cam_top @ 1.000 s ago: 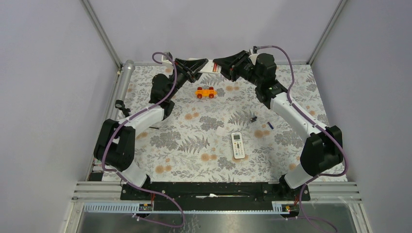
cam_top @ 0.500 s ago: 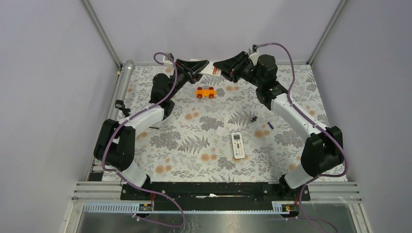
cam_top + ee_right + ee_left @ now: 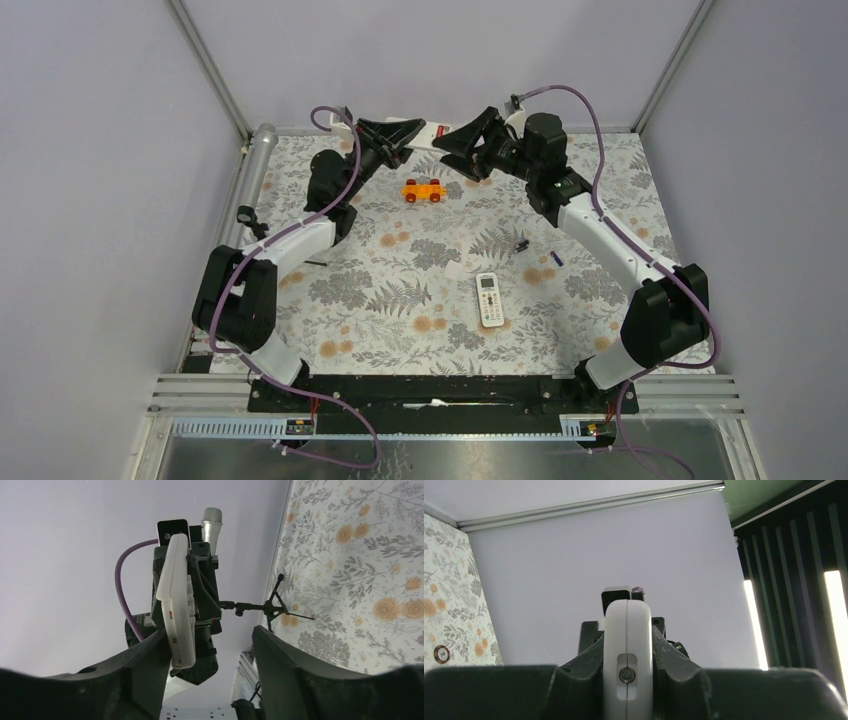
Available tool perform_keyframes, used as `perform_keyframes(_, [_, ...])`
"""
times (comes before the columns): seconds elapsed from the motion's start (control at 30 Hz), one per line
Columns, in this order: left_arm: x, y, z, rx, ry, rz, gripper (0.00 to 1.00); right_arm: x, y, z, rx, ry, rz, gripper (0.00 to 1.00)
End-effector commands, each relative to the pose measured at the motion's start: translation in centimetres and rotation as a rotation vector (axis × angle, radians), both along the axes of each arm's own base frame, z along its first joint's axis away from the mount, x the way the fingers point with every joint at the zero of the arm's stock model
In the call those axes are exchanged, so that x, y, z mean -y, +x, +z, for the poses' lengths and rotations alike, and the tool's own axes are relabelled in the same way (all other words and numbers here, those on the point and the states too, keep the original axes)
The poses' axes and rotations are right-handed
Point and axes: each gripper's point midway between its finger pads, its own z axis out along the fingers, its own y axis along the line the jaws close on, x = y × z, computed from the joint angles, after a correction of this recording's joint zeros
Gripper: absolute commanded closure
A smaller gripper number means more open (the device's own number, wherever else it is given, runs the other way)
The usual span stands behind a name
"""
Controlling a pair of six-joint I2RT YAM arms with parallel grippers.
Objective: Load the batteries into the remote control
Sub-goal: Load the battery into the remote control.
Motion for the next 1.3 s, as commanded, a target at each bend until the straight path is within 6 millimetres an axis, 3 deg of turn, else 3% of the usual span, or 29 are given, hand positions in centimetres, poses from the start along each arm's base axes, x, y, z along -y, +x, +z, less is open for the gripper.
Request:
perform_keyframes(0.0, [-2.0,-1.9,5.0,0.202,-0.042,0.054,1.00,0.0,-0.7,2.5,0.047,0.021,0.017,0.27])
perform_keyframes(0.27, [-1.9,-2.4,3.3,0.216,-0.015,0.040,1.00,0.1,-0.5,6.2,0.125,0.162,0.053,0.10])
perform_keyframes(0.4, [-1.9,-2.6,3.3,0.230,-0.017,0.034,1.00,-0.2,0.4,5.4,0.099,0.147,0.041,0.10])
perform_keyframes(0.63, [-1.9,-3.0,3.4,0.240,-0.017,0.031,1.00,-0.3,2.1,4.4,0.083,0.094,-0.001,0.35])
perform_keyframes(0.83, [-2.0,-3.1,3.4,0.240,-0.016,0.031,1.00,-0.3,2.4,4.1,0.088,0.063,-0.009,0.59])
perform_keyframes(1.27, [-2.0,-2.8,5.3,0.226,-0.058,0.021,1.00,-1.0,0.5,-0.3,0.211,-0.160,0.079,0.77])
